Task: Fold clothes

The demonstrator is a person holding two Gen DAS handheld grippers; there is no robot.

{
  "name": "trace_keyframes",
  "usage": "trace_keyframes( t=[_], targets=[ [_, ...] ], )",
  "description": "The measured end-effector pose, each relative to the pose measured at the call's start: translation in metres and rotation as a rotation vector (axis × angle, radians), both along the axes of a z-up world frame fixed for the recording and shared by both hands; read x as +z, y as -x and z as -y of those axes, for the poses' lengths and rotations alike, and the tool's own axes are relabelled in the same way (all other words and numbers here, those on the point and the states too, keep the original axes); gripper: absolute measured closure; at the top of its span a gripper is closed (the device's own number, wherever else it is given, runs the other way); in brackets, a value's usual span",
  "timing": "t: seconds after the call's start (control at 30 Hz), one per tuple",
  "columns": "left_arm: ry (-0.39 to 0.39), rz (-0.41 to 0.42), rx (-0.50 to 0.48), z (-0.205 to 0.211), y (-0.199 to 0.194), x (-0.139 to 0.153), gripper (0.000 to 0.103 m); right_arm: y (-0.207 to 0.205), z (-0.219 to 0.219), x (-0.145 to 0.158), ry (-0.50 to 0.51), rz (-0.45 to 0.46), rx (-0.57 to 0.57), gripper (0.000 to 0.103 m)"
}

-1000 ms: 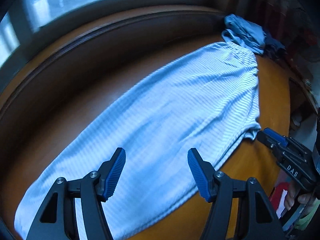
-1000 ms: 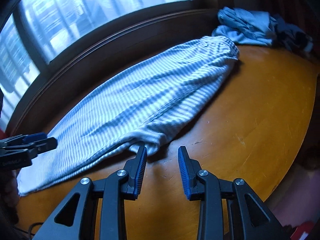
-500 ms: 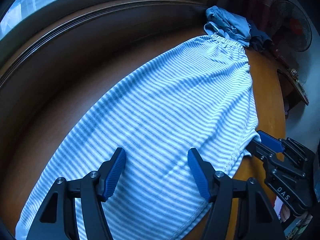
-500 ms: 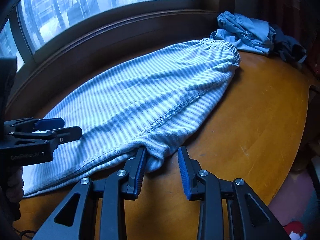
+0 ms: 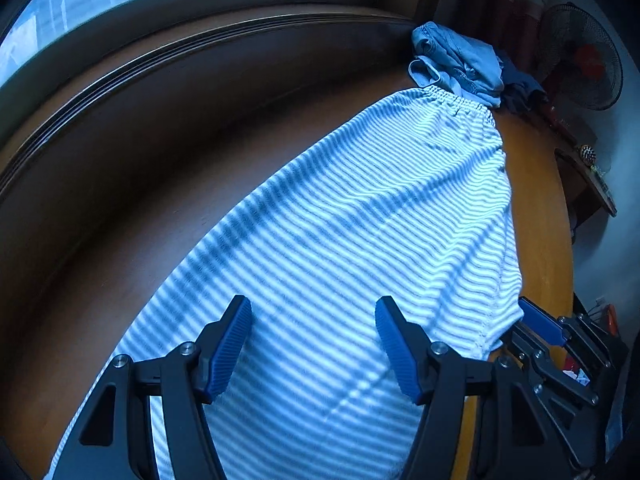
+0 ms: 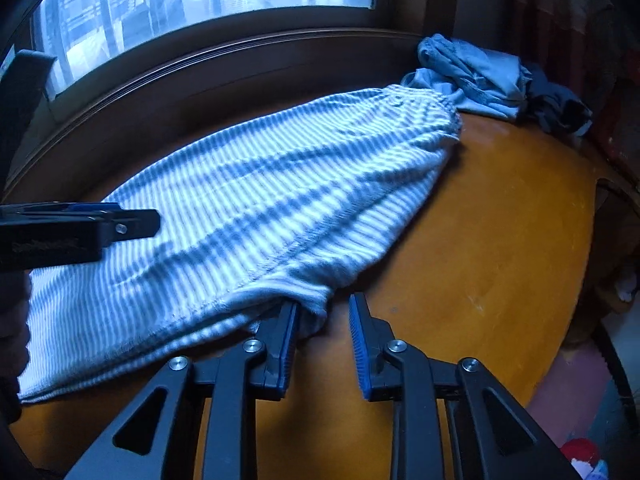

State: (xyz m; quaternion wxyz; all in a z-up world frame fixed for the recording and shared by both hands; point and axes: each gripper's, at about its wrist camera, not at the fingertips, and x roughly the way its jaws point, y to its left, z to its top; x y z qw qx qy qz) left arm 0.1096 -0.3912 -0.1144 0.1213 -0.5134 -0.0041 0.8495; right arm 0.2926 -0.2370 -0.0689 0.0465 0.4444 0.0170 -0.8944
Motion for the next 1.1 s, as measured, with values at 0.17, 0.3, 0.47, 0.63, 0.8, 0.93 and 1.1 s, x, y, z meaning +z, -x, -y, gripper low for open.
trace_keyframes(
  t=[0.17, 0.3, 0.47, 0.63, 0.8, 0.93, 1.1],
  targets=[
    [0.029, -0.001, 0.018, -0.003, 0.006, -0.005, 0.041, 0.002, 0.005, 0.004, -0.028, -0.035, -0.013, 0.098],
    [0.094, -0.009, 0.029, -0.010, 0.005, -0.005, 0.041, -0.014, -0.001, 0.020, -0.043, -0.085, -0.025, 0.099],
    [0.103, -0.021, 0.029, -0.012, 0.003, -0.008, 0.040, -0.025, -0.003, 0.008, -0.066, -0.047, -0.009, 0.099],
    [0.102, -0.017, 0.023, -0.010, 0.004, -0.009, 0.040, -0.025, -0.005, 0.003, -0.035, -0.022, -0.001, 0.099],
    [0.101, -0.002, 0.041, -0.003, -0.004, -0.007, 0.039, -0.032, -0.014, 0.010, 0.021, 0.012, 0.053, 0.089],
    [0.063, 0.018, 0.094, 0.006, -0.017, 0.002, 0.039, -0.037, -0.032, 0.023, 0.021, -0.012, 0.084, 0.088],
    [-0.013, -0.001, 0.078, -0.015, -0.027, 0.020, 0.039, -0.013, -0.052, 0.046, 0.020, -0.061, 0.166, 0.087]
  ],
)
